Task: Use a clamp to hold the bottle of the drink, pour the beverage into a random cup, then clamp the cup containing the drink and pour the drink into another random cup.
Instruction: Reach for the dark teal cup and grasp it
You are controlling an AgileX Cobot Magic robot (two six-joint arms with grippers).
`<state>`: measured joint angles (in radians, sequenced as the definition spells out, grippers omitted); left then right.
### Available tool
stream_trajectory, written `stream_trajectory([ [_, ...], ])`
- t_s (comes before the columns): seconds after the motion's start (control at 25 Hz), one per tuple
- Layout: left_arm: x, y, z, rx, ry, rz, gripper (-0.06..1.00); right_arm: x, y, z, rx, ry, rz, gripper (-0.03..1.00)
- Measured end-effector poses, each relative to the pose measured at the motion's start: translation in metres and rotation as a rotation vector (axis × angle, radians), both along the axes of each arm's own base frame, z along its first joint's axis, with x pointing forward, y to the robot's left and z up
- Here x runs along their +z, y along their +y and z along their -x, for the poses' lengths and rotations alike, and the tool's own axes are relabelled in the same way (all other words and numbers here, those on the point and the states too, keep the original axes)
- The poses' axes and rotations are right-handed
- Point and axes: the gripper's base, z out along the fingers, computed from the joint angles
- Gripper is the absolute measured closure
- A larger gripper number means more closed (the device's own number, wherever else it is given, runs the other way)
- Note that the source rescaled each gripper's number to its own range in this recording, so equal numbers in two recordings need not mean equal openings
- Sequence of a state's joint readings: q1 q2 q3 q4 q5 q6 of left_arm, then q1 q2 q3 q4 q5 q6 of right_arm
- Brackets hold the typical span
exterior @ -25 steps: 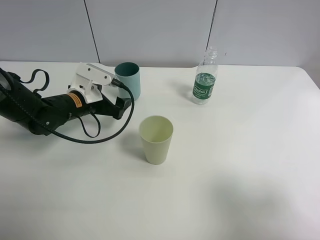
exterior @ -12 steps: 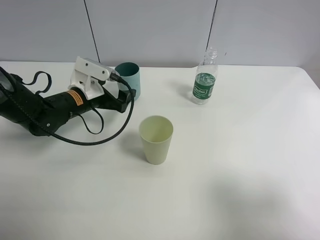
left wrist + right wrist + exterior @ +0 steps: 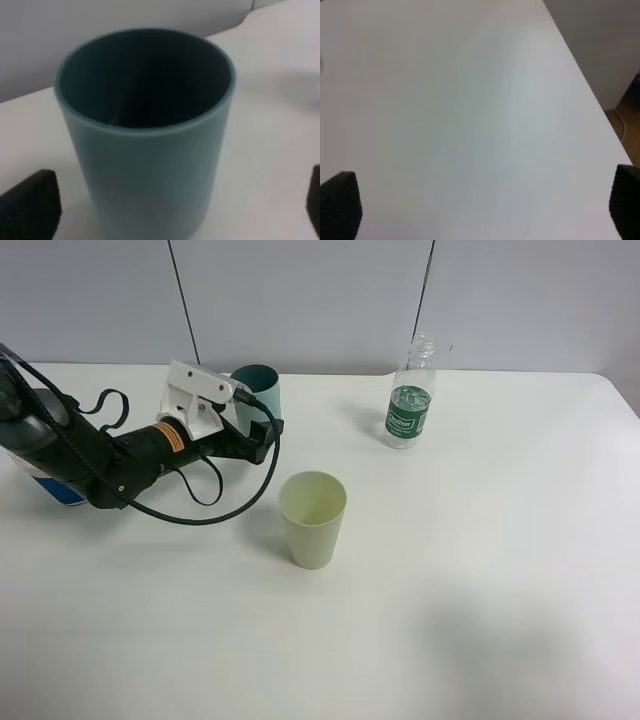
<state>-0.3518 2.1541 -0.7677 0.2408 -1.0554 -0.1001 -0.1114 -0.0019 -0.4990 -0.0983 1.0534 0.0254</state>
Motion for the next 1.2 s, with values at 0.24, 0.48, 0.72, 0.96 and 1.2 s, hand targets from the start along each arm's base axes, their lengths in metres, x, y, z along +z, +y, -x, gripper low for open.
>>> stream_trajectory([
  [0.24,-0.006,-0.007,-0.014,-0.007,0.003,0.036,-0.06,0.000,0.000,0.000,0.000,0.000,0.000,-0.03],
  [0.48,-0.012,-0.012,-0.028,-0.004,0.000,0.052,-0.06,0.000,0.000,0.000,0.000,0.000,0.000,-0.03],
  [0.72,-0.013,-0.016,-0.038,-0.006,-0.013,0.055,-0.06,0.000,0.000,0.000,0.000,0.000,0.000,-0.03],
  [0.96,-0.016,-0.017,-0.040,-0.017,0.017,0.034,0.55,0.000,0.000,0.000,0.000,0.000,0.000,-0.03],
  [1.2,-0.017,-0.018,-0.040,-0.024,0.018,0.032,0.93,0.000,0.000,0.000,0.000,0.000,0.000,-0.03],
])
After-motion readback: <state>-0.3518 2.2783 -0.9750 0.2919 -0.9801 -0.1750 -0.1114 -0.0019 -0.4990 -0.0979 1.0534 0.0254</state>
